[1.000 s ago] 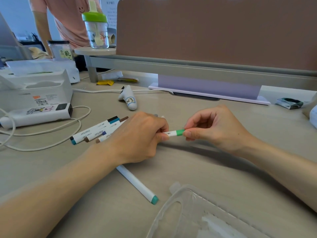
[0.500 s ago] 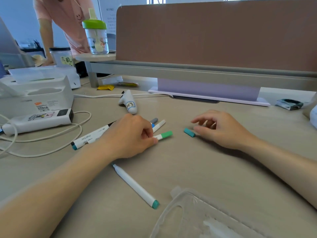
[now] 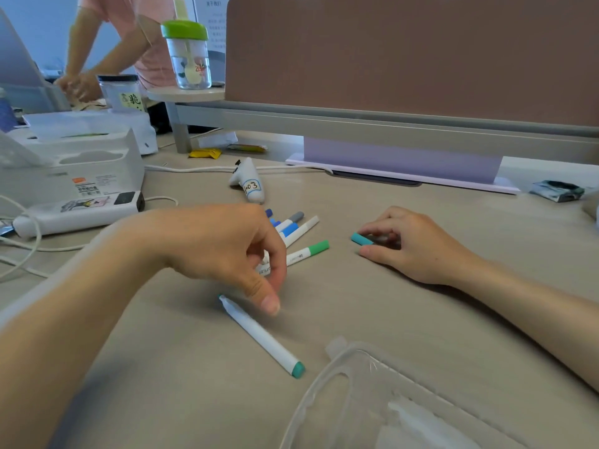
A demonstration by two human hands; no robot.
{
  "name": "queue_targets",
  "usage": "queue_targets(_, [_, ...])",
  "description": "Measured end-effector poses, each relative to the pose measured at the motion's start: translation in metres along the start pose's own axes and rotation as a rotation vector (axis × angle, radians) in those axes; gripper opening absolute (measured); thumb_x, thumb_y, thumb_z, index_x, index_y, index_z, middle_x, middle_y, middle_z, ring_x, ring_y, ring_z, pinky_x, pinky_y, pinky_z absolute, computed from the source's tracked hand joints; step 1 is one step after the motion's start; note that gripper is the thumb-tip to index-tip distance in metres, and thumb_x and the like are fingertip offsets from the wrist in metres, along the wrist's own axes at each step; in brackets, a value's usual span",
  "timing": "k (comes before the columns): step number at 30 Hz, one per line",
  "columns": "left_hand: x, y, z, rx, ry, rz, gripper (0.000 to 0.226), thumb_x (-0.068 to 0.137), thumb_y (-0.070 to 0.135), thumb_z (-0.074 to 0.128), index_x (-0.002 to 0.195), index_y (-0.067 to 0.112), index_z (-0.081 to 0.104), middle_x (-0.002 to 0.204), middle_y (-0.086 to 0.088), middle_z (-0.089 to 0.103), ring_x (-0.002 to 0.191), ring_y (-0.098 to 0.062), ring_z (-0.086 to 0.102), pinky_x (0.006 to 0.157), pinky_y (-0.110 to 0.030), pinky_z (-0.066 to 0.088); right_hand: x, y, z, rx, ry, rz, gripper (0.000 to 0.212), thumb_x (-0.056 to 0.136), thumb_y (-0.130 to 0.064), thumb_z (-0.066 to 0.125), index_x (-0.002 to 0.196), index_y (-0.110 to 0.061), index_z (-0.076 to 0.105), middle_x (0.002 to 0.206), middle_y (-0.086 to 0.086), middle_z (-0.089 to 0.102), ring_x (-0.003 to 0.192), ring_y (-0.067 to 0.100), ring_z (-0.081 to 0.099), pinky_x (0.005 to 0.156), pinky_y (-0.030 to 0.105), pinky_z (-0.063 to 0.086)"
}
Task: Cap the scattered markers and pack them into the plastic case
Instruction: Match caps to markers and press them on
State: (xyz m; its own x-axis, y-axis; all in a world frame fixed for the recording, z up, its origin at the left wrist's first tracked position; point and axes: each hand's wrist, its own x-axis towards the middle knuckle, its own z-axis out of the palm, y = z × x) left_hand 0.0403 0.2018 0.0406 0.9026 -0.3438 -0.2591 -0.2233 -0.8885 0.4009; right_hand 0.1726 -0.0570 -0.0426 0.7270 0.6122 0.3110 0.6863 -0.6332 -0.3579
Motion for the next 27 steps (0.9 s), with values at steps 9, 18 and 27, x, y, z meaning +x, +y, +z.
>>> queue_targets(9, [0.000,0.010,0.011,-0.015,-0.393,-0.156,0.023,0.077,0.032,0.083,0.094,0.026,0.069,0.068,0.000,0.073,0.048,-0.012,0.060,0.055,-0.014,0.047,0.000,0.001,0.002,0.026,0.023,-0.014,0.026,0.085,-0.038,0.072,0.109,-0.028,0.074,0.094,-0.003,0.060,0.083,0.008,0.059,0.082,0.031,0.050])
queue_targets(18, [0.009,0.012,0.019,0.240,-0.145,-0.098,0.027,0.082,0.054,0.069,0.075,0.028,0.068,0.053,0.017,0.053,0.051,0.000,0.048,0.053,-0.019,0.038,0.000,0.002,0.001,0.008,0.029,-0.015,0.019,0.086,-0.037,0.071,0.104,-0.029,0.074,0.091,-0.005,0.061,0.082,0.006,0.057,0.077,0.026,0.047])
queue_targets(27, [0.012,-0.008,0.010,0.234,0.115,-0.027,0.012,0.083,0.050,0.070,0.089,0.040,0.065,0.080,0.014,0.054,0.078,-0.006,0.051,0.064,-0.019,0.040,0.001,0.003,-0.001,-0.003,0.027,-0.012,0.011,0.087,-0.031,0.071,0.096,-0.026,0.075,0.089,-0.006,0.064,0.079,0.007,0.058,0.074,0.026,0.047])
